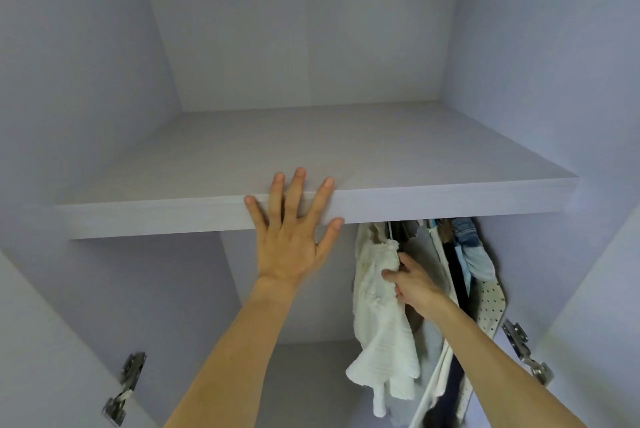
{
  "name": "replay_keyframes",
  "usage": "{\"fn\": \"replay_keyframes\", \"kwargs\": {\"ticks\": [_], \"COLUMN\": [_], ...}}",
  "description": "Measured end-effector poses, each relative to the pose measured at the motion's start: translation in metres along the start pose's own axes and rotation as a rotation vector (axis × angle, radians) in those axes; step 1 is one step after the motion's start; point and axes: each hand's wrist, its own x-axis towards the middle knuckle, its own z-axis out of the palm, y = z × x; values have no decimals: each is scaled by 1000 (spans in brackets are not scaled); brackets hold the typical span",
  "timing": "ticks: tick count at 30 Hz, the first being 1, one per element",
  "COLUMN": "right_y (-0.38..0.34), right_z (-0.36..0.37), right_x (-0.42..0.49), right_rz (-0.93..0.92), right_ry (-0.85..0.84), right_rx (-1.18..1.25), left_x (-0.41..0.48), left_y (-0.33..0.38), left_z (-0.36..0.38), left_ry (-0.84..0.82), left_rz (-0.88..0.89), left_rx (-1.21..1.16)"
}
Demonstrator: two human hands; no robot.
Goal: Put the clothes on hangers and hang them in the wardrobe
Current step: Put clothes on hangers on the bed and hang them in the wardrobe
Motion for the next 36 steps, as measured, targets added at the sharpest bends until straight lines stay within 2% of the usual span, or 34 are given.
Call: {"fn": "replay_keyframes", "kwargs": {"ticks": [3,8,13,17,19,21,23,26,28,31,34,36], "right_y": [-8,22,69,92,103,115,124,144,159,181,196,206], "right_z": [1,12,29,48,60,75,88,106,118,135,149,153], "right_x": [-22,-47,-83,-120,-139,-159,-178,-196,-208,-229,-250,-262], "right_rz": [-81,-134,-141,-121,-100,-86,-64,-31,-15,-12,-37,-52], "right_ry": [-20,-12,-70,-122,-178,-243,-323,-467,-565,-758,-914,-1023], "right_rx": [96,-29,-213,-251,-237,-183,-157,-193,-243,-338,-432,-495], "left_x": [0,1,0,-22,-61,-115,-164,-211,-230,-259,-290,-312], "left_y": [1,3,5,4,6,8,11,17,19,21,24,33], "left_z": [0,-4,-17,-38,-53,-67,-85,-118,-143,-176,-204,-226], "left_ry": [-1,-31,-172,-305,-465,-738,-997,-1176,-1208,-1112,-993,-967], "left_rz": [3,-11,-44,-23,-55,-279,-648,-982,-1153,-1442,-1666,-1715], "left_rx": [13,-17,-62,-158,-256,-372,-549,-766,-836,-895,-771,-654]}}
